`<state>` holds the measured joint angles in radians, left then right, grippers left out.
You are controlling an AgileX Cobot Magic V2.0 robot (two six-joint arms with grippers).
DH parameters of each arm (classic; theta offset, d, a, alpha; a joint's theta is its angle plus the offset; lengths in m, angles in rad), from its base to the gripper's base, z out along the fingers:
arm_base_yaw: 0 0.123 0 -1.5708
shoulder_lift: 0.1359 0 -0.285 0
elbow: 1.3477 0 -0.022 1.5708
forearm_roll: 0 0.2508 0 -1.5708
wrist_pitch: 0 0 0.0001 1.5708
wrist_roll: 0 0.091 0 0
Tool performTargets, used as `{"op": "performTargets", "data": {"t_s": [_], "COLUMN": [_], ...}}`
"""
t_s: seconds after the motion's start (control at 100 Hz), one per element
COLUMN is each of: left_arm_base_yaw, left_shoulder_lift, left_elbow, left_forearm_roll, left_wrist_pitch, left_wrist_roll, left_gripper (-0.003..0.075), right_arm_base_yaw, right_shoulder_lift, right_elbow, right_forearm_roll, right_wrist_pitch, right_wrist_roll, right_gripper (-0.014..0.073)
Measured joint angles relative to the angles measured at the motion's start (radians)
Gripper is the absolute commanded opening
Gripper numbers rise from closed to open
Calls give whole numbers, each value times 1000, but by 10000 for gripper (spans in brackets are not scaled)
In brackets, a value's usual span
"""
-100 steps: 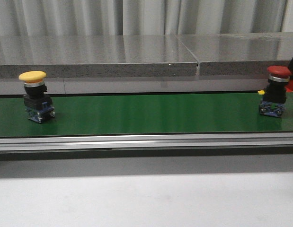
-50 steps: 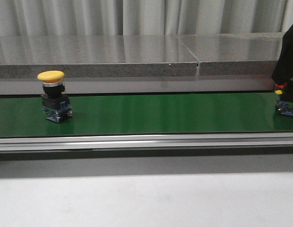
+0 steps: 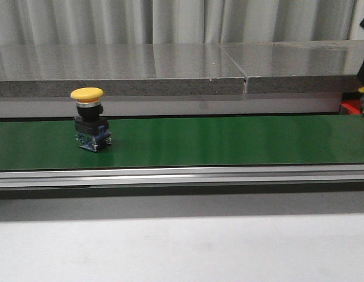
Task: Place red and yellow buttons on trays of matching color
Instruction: 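Lower the red button into the red tray and open the right gripper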
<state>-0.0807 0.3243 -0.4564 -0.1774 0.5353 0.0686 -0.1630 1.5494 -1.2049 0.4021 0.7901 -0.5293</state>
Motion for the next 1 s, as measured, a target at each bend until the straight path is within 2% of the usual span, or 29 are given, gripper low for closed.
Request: {"op": "performTargets", "data": {"t_s": [0.27,0.56,1.0], "left_arm_base_yaw": [0,0,0], "left_shoulder_lift": [0,0,0], "left_elbow": [0,0,0], "left_forearm_roll": [0,0,0], "left_wrist_pitch": [0,0,0], "left_wrist_roll": [0,0,0], "left_gripper": [-19,-19,-19], "right_arm_base_yaw": [-214,-425,-448], "right_shoulder_lift": [10,127,381], "right_elbow": [-205,-255,-291], "right_forearm_roll": [0,-3,16], "right_wrist_pitch": [38,-30,-161], "right_wrist_roll": [4,17,23], "right_gripper": [215,215,215]}}
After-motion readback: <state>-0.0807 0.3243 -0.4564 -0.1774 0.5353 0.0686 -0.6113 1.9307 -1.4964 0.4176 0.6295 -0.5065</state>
